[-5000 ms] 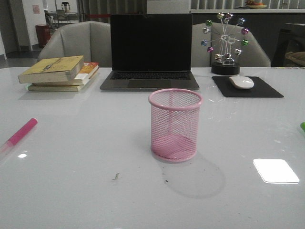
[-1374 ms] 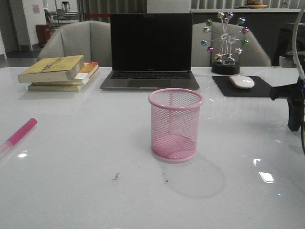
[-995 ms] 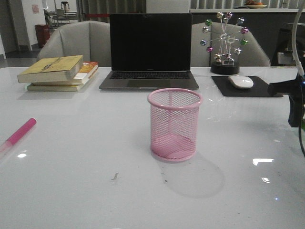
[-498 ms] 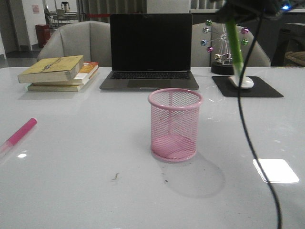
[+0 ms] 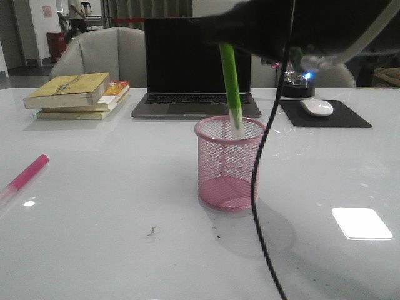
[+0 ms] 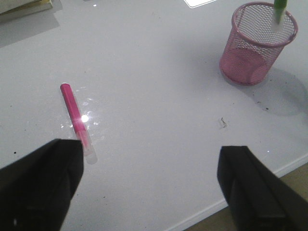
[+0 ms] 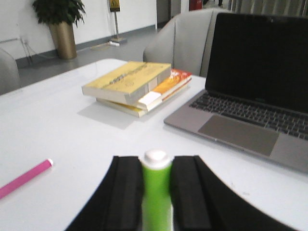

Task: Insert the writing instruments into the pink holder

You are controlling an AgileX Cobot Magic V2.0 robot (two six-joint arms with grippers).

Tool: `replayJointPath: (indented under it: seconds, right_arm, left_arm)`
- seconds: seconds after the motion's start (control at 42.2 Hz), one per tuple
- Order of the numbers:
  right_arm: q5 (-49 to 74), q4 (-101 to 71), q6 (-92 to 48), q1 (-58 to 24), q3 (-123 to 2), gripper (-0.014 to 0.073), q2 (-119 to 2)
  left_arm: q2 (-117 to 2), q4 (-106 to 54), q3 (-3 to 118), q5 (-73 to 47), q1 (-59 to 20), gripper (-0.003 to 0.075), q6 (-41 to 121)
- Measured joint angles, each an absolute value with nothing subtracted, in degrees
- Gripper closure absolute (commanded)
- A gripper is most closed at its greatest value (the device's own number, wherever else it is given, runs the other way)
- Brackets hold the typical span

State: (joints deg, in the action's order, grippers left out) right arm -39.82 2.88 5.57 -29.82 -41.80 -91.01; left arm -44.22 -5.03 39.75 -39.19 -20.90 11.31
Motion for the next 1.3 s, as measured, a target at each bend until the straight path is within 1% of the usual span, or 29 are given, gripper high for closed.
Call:
replayJointPath:
  seconds: [0.047,0.19,0.237,0.284,0.379,0.45,0.521,0.592,0.758,0.877,0.972,1.137,1.303]
  right_arm:
    - [-39.82,2.88,5.57,-29.82,-41.8,0.0415,-92.59]
    - [-38.18,2.88,5.57,-29.82,-41.8,0.0209,-95.8]
    - [-37.55,2.92,5.57,-29.82,-41.8,0.0162,-96.35]
    - [-36.88,2.92,5.6,-29.82,-41.8,0.0141,-96.4]
    - [-34.52,2.92,5.6,-29.82,-41.8,0.0141,-94.97]
    - [-31.0,3.01,5.6,-29.82,-41.8,0.0145,-91.3]
    - [-25.26,3.01,5.6,-29.82,-41.8,0.0145,-84.44]
    - [-17.05,3.01,5.6,-29.82,-41.8,0.0145,-77.06]
    - [7.3,3.01,5.6,-29.82,-41.8,0.0145,-60.97]
    - [22.19,3.01,5.6,-29.82,-41.8,0.0145,-53.04]
    - [30.59,3.01,5.21,-29.82,-41.68,0.0145,-48.2]
    - [38.65,2.79,3.04,-29.82,-41.07,0.0145,-44.02]
    - [40.24,2.79,2.69,-29.82,-41.07,0.0145,-43.16]
  left_arm:
    - [-44.22,-5.03,39.75,-39.19,-20.9,0.0106,11.31]
    - [-44.22,-5.03,39.75,-39.19,-20.9,0.0106,11.31]
    - [-44.22,-5.03,39.75,-39.19,-20.9,0.0106,11.31]
    - [-44.22,-5.03,39.75,-39.19,-20.9,0.0106,11.31]
    - [-44.22,-5.03,39.75,-39.19,-20.9,0.0106,11.31]
    - [-44.22,-5.03,39.75,-39.19,-20.9,0.0106,11.31]
    - [-44.22,-5.03,39.75,-39.19,-20.9,0.0106,11.31]
    - [-44.35,-5.03,39.75,-39.19,-20.9,0.0106,11.31]
    - [-46.48,-4.34,39.75,-40.31,-20.9,0.0106,11.31]
    - [-50.04,-3.19,39.87,-42.07,-19.8,0.0106,9.14]
    - [-54.83,-2.4,41.07,-43.72,-17.33,0.0106,7.1]
    - [-64.46,-2.18,45.4,-44.25,-12.62,0.0106,6.04]
    - [-76.21,-2.18,51.95,-43.2,-8.36,0.0106,4.61]
